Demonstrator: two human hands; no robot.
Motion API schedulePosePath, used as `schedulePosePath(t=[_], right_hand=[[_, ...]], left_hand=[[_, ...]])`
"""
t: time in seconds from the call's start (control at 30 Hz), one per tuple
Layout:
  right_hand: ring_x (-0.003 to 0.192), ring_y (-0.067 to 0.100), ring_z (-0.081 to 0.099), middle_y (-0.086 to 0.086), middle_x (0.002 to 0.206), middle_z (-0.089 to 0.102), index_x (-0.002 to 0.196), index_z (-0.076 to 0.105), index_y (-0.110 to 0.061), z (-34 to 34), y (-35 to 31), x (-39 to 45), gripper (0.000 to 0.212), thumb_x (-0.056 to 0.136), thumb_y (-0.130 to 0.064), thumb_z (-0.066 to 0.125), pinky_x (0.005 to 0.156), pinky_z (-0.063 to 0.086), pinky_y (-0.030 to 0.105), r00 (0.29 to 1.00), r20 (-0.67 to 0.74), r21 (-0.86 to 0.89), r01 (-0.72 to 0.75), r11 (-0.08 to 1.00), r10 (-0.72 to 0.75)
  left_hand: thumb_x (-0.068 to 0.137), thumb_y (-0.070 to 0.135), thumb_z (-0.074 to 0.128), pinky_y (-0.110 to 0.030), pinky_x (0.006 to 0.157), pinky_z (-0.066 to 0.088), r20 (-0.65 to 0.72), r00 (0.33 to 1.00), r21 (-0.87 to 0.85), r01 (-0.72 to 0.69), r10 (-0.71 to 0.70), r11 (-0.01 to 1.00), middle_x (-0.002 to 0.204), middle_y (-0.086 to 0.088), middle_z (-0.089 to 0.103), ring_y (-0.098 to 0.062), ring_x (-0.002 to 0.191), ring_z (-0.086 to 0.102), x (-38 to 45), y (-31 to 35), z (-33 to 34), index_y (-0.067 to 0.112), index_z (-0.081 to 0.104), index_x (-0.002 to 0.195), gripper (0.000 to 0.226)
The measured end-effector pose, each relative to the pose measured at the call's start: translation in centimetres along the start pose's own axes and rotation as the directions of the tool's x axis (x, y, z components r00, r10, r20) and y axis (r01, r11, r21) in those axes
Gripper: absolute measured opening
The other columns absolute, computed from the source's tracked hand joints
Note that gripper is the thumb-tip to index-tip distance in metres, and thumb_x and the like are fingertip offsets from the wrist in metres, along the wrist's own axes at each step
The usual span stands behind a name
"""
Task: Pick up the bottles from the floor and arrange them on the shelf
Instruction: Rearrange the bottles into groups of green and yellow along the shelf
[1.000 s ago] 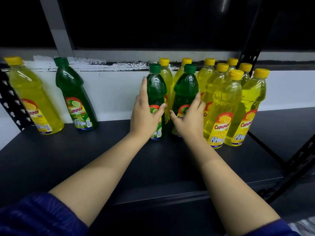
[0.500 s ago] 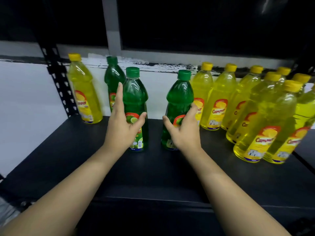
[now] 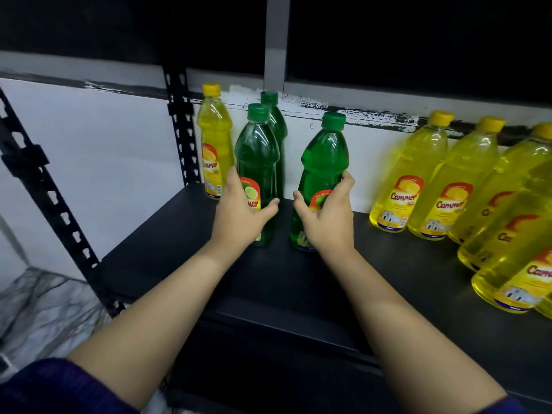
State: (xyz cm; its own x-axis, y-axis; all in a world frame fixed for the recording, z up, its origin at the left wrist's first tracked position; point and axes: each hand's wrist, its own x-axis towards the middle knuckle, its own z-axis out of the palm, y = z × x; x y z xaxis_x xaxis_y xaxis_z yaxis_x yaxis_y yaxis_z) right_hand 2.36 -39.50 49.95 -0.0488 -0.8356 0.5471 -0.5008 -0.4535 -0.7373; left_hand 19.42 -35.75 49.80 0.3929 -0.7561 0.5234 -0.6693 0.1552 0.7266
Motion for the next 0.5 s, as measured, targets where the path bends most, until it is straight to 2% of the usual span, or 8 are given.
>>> schedulePosePath(t=[0.1, 0.2, 0.33, 0.5], right_hand=[[0.120, 0.026, 0.063, 0.005, 0.142, 0.056, 0.154, 0.021, -0.014, 0.26, -0.03, 0.05, 0.090, 0.090, -0.046, 0.077, 0.088, 0.049, 0.034, 1.000, -0.007, 0.000, -0.002, 1.000, 0.002], [0.123, 0.026, 0.061, 0.005, 0.144, 0.055, 0.155, 0.021, -0.014, 0.12, 0.00, 0.04, 0.093, 0.090, -0.048, 0.077, 0.089, 0.050, 0.034, 1.000, -0.003, -0.012, -0.003, 1.000, 0.003], [0.125, 0.027, 0.061, 0.005, 0.145, 0.055, 0.157, 0.022, -0.011, -0.38, 0.08, -0.09, 0.097, 0.089, -0.054, 0.077, 0.093, 0.054, 0.039, 1.000, 0.016, -0.057, 0.010, 0.998, -0.009], [0.123, 0.028, 0.063, 0.005, 0.144, 0.055, 0.156, 0.022, -0.012, -0.62, 0.01, -0.39, 0.096, 0.090, -0.056, 0.076, 0.092, 0.055, 0.040, 0.999, 0.037, -0.065, 0.019, 0.998, -0.017]], left_hand=[[0.078, 0.045, 0.086, -0.036, 0.108, 0.047, 0.000, 0.999, 0.003, 0.042, -0.042, 0.999, 0.148, -0.009, 0.052, -0.027, 0.136, 0.051, 0.78, -0.01, -0.16, 0.012, 0.024, 0.157, 0.106], [0.077, 0.045, 0.087, -0.041, 0.108, 0.049, 0.004, 0.999, -0.006, 0.052, -0.052, 0.999, 0.143, -0.009, 0.055, -0.026, 0.133, 0.053, 1.14, -0.39, -0.11, 0.011, 0.028, 0.154, 0.103], [0.079, 0.043, 0.086, -0.044, 0.113, 0.045, 0.015, 0.999, 0.013, 0.052, -0.053, 0.999, 0.151, -0.013, 0.047, -0.029, 0.140, 0.047, 0.89, -0.53, -0.34, 0.008, 0.024, 0.156, 0.105], [0.079, 0.043, 0.087, -0.036, 0.109, 0.046, 0.037, 0.998, -0.010, 0.058, -0.057, 0.998, 0.146, -0.010, 0.051, -0.024, 0.135, 0.050, 1.05, -0.57, -0.73, 0.010, 0.027, 0.154, 0.101]])
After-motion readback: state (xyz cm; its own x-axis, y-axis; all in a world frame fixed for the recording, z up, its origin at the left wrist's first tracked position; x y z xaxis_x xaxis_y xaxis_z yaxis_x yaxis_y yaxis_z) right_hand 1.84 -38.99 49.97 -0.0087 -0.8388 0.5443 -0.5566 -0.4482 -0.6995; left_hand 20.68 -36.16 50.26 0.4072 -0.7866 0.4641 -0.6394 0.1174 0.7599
